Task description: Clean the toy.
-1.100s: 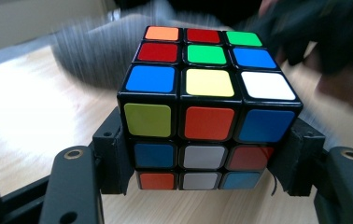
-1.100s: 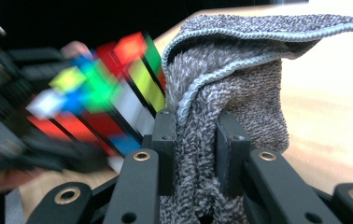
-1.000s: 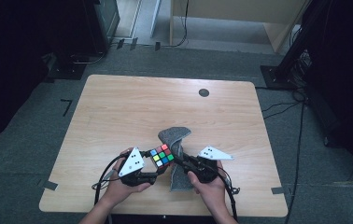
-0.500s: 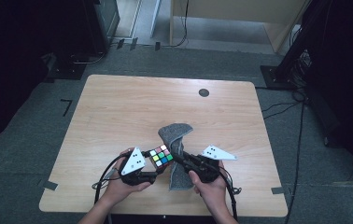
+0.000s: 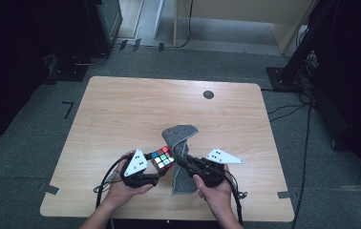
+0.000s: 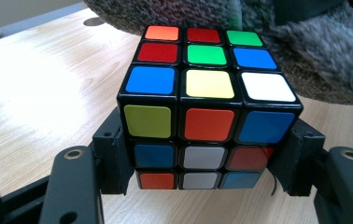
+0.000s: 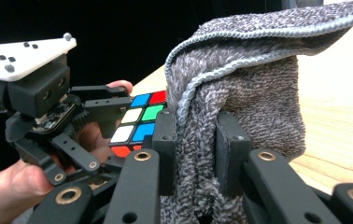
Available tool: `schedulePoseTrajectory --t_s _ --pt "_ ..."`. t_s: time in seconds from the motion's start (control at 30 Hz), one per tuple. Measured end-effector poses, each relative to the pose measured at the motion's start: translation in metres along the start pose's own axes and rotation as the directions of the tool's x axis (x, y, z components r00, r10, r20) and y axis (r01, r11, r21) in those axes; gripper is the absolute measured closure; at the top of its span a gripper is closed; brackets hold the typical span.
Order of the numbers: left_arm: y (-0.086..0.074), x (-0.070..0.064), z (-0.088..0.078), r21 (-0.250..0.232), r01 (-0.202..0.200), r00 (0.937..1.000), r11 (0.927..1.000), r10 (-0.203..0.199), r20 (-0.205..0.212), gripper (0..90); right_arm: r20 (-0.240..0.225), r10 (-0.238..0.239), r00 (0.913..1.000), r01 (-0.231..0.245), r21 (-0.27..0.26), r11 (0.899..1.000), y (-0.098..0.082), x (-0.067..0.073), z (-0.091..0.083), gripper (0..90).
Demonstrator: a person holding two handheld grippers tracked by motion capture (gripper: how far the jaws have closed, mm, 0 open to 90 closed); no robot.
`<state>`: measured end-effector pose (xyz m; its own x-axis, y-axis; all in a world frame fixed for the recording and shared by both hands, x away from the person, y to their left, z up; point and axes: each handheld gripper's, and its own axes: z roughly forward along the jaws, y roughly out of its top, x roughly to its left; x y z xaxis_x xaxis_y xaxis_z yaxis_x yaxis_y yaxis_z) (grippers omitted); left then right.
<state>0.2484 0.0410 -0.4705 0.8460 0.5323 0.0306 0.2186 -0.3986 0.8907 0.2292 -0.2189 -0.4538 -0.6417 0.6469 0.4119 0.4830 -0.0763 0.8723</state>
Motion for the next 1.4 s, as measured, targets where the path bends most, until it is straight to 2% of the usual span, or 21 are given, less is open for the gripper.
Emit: schedulePoseTrajectory --t_s 0.07,0.1,0.17,0.2,0.33,0.4,0.5,0.57,0.63,0.73,0.8,0.87,0.93,1.0,1.13,1.17,1.23,1.33,1.4 --pt "0.002 -0.001 -0.003 -0.025 0.000 0.9999 0.9997 0.000 0.013 34.4 0.004 0.010 0.9999 -0.010 0.008 1.000 -0.002 -0.002 0.001 74.1" --pt "0.003 -0.001 -0.004 -0.028 -0.001 0.9999 0.9996 0.001 0.011 34.4 -0.010 0.024 0.9997 -0.024 0.009 1.000 -0.005 -0.005 0.003 74.0" --pt "0.002 0.001 -0.003 -0.025 0.009 0.9998 0.9996 -0.009 0.016 34.4 -0.036 0.062 0.9974 -0.061 0.008 0.998 -0.006 -0.006 0.003 73.8" --pt "0.001 0.002 -0.002 -0.015 0.013 0.9998 0.9998 -0.013 0.018 34.4 -0.045 0.065 0.9969 -0.065 0.009 0.998 -0.005 -0.006 0.003 73.8" --pt "-0.002 -0.002 0.004 0.029 -0.015 0.9999 0.9995 0.014 0.005 34.4 -0.057 0.042 0.9975 -0.043 -0.015 0.999 0.003 -0.001 -0.002 73.8" --pt "0.000 -0.005 0.004 0.015 -0.025 0.9996 0.9996 0.025 0.014 34.4 -0.050 0.027 0.9984 -0.028 -0.018 0.999 0.003 -0.001 -0.002 73.8" --pt "0.000 -0.005 0.004 0.025 -0.031 0.9995 0.9992 0.031 0.003 34.5 -0.032 0.026 0.9992 -0.026 -0.015 1.000 0.001 -0.003 -0.002 73.9" --pt "-0.001 -0.004 0.005 0.038 -0.021 0.9997 0.9991 0.021 -0.008 34.4 0.013 -0.005 0.9999 0.005 -0.008 1.000 0.002 -0.002 -0.003 73.9" --pt "0.000 -0.006 0.007 0.054 -0.026 0.9995 0.9982 0.027 -0.016 34.4 0.021 -0.065 0.9977 0.065 -0.007 0.998 0.003 0.008 -0.003 73.8" --pt "0.002 -0.012 0.010 0.066 -0.048 0.9985 0.9967 0.050 -0.021 34.5 -0.003 -0.191 0.9816 0.191 0.023 0.981 0.003 0.028 0.002 73.5" --pt "0.003 -0.015 0.010 0.066 -0.066 0.9975 0.9957 0.067 -0.020 34.4 0.017 -0.226 0.9739 0.225 0.041 0.973 0.002 0.034 0.006 73.5" --pt "0.005 -0.017 0.009 0.066 -0.082 0.9962 0.9944 0.083 -0.023 34.5 0.064 -0.203 0.9771 0.201 0.034 0.979 0.003 0.027 0.004 73.7" --pt "0.005 -0.016 0.008 0.061 -0.075 0.9967 0.9953 0.077 -0.026 34.5 0.118 -0.173 0.9778 0.170 0.031 0.985 0.004 0.019 0.000 73.7" --pt "0.005 -0.016 0.009 0.066 -0.074 0.9966 0.9950 0.076 -0.030 34.5 0.123 -0.174 0.9770 0.172 0.031 0.985 0.004 0.020 -0.001 73.6" --pt "0.004 -0.018 0.011 0.079 -0.085 0.9952 0.9932 0.089 -0.041 34.4 0.048 -0.236 0.9706 0.233 0.056 0.971 -0.002 0.040 0.009 72.7" --pt "0.004 -0.018 0.010 0.076 -0.085 0.9953 0.9935 0.088 -0.041 34.4 0.048 -0.244 0.9686 0.241 0.056 0.969 -0.002 0.042 0.010 72.8" --pt "0.005 -0.016 0.008 0.064 -0.076 0.9959 0.9951 0.079 -0.045 34.5 0.055 -0.224 0.9730 0.221 0.048 0.974 0.000 0.038 0.008 73.1" --pt "0.006 -0.014 0.005 0.051 -0.073 0.9962 0.9961 0.075 -0.045 34.5 0.129 -0.170 0.9770 0.167 0.038 0.985 0.005 0.021 0.000 73.5" --pt "0.006 -0.014 0.005 0.043 -0.066 0.9971 0.9969 0.067 -0.036 34.5 0.131 -0.135 0.9822 0.133 0.025 0.991 0.007 0.015 -0.004 73.6"
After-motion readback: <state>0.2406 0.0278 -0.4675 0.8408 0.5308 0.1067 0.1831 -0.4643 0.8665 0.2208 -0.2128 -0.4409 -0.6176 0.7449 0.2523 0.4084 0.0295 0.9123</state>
